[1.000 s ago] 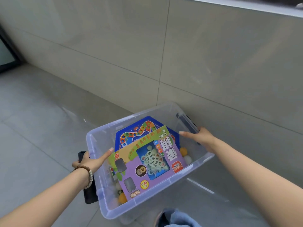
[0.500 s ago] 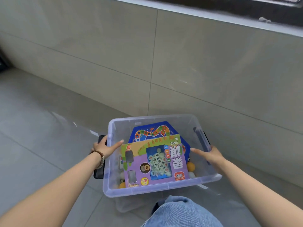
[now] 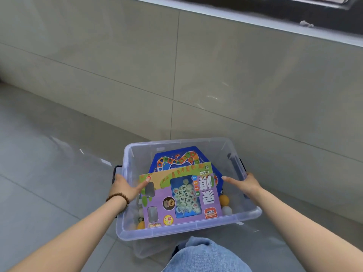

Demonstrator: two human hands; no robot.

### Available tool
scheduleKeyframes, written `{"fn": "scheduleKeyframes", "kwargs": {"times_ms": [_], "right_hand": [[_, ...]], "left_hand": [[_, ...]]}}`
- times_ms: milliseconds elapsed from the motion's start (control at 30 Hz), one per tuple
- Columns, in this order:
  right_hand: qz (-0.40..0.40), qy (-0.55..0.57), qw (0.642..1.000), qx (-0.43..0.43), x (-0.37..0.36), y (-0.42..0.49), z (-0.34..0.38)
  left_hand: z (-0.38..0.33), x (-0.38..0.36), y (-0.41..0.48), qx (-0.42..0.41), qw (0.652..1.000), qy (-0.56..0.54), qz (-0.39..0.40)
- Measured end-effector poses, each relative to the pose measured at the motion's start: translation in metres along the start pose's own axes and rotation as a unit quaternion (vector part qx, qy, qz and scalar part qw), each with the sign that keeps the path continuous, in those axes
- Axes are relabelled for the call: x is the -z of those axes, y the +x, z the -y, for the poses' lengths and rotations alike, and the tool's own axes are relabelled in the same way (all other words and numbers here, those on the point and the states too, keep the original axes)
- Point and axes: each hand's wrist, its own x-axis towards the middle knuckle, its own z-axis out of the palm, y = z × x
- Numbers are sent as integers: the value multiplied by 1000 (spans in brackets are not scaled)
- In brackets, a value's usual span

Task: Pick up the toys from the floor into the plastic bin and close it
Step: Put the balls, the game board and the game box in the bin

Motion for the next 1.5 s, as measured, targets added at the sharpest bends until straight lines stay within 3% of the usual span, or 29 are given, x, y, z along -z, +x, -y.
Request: {"fn": "scheduleKeyframes", "kwargs": {"times_ms": [200, 333, 567, 767, 933, 1133, 1500], "right_hand": [[5, 24, 999, -24, 28, -22, -3], [2, 38, 999, -23, 71, -55, -14], [-115, 110, 986, -43, 170, -144, -47], [-215, 152, 962, -72, 262, -207, -118], [-268, 177, 937, -136, 305, -250, -211], [-322, 222, 895, -217, 304, -285, -325], [-292, 268, 876, -274, 265, -273, -435]], "left_hand": [[-37, 17, -2, -79, 993, -70, -46], [-96, 37, -29, -158, 985, -46, -53], [-202, 25, -96, -250, 967, -4, 56], [-254, -54, -179, -289, 945, -10, 150], [-261, -150, -245, -312, 921, 9, 235], [-238, -257, -301, -324, 890, 71, 313], [-180, -353, -319, -266, 904, 110, 315]]}}
